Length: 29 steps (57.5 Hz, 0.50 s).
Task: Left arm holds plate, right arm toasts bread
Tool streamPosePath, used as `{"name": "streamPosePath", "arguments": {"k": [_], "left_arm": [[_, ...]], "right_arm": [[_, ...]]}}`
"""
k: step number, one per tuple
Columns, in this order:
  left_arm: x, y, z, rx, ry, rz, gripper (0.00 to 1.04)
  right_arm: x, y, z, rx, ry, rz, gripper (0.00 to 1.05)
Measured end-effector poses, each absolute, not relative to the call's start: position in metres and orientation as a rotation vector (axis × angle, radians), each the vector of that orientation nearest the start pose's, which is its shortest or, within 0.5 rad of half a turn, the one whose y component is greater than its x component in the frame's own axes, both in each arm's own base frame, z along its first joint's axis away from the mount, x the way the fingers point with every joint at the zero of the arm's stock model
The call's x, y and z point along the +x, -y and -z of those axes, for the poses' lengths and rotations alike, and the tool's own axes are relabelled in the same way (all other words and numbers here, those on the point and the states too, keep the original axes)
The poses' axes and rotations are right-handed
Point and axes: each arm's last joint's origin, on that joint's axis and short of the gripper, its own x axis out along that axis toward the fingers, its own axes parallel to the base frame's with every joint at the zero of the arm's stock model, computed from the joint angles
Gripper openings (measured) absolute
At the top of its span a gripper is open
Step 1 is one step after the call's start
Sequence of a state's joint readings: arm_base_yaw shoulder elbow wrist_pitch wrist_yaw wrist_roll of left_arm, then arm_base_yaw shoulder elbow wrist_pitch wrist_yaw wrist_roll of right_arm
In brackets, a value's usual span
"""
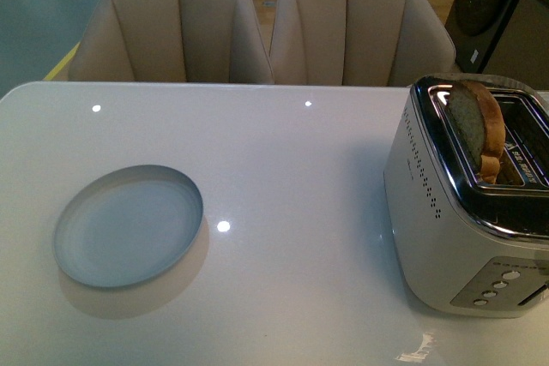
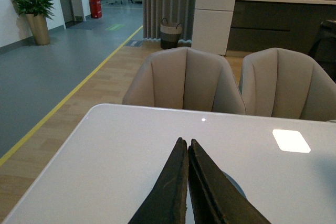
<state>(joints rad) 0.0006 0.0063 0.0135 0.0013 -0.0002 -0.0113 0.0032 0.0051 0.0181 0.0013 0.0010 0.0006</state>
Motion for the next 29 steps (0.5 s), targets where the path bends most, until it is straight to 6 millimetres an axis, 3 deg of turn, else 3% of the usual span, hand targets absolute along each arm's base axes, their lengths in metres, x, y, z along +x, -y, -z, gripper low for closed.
{"name": "streamPosePath", "arguments": {"k": [12, 24, 29], "left_arm": [[0.0973, -0.0001, -0.1678, -0.012, 0.009, -0.001, 0.04], [0.0973, -0.0001, -0.1678, -0.011, 0.009, -0.001, 0.43], [0.0973, -0.0001, -0.1678, -0.011, 0.009, -0.001, 0.68]], "right_arm": [[0.0969, -0.0003, -0.1694, 0.001, 0.014, -0.002, 0.96], [0.0969, -0.0003, -0.1694, 0.001, 0.014, -0.002, 0.96], [0.0969, -0.0003, -0.1694, 0.001, 0.014, -0.002, 0.96]]}}
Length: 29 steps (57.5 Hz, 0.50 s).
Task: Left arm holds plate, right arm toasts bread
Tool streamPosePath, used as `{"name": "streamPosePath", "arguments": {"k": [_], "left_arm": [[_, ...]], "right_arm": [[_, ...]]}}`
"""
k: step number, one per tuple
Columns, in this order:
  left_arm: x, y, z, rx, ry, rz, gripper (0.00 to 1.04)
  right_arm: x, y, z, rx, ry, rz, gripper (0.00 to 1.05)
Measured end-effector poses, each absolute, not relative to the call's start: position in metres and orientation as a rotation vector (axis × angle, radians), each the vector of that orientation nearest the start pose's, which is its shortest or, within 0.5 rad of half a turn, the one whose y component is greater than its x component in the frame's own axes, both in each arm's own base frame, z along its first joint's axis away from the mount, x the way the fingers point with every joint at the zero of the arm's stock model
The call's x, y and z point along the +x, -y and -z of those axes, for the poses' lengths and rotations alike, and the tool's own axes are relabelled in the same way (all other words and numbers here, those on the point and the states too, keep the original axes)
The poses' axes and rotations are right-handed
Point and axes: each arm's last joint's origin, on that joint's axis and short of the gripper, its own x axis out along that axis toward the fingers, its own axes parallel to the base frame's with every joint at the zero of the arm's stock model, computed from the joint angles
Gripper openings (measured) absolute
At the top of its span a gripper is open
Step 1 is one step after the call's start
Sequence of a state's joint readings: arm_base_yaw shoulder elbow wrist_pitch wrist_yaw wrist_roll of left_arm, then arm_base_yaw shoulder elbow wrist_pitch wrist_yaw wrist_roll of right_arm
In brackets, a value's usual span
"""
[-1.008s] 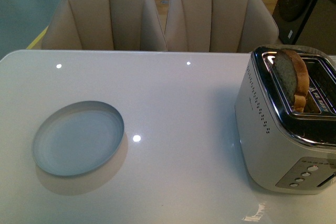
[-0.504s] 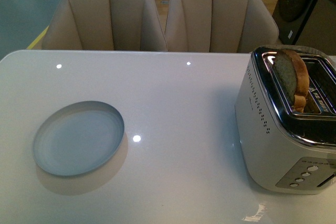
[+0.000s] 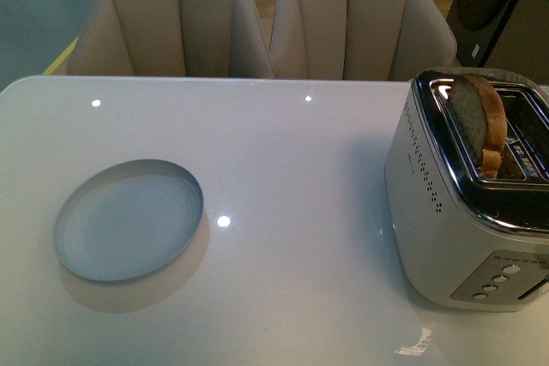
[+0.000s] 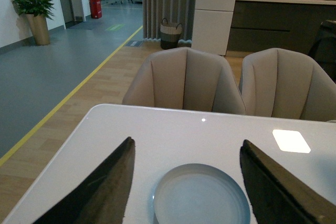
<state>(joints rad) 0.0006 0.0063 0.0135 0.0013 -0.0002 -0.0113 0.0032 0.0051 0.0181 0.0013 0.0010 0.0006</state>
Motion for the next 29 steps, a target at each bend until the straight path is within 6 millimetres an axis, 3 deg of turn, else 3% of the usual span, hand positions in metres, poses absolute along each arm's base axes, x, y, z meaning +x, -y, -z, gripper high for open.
{"name": "streamPosePath", "arguments": {"k": [10, 29], "left_arm": [[0.0973, -0.0001, -0.1678, -0.011, 0.009, -0.001, 0.99], [0.0973, -0.0001, -0.1678, -0.01, 0.009, -0.001, 0.98]], "right_arm": [[0.0969, -0.0003, -0.1694, 0.001, 0.014, -0.002, 0.96], [0.0969, -0.0003, -0.1694, 0.001, 0.014, -0.002, 0.96]]}}
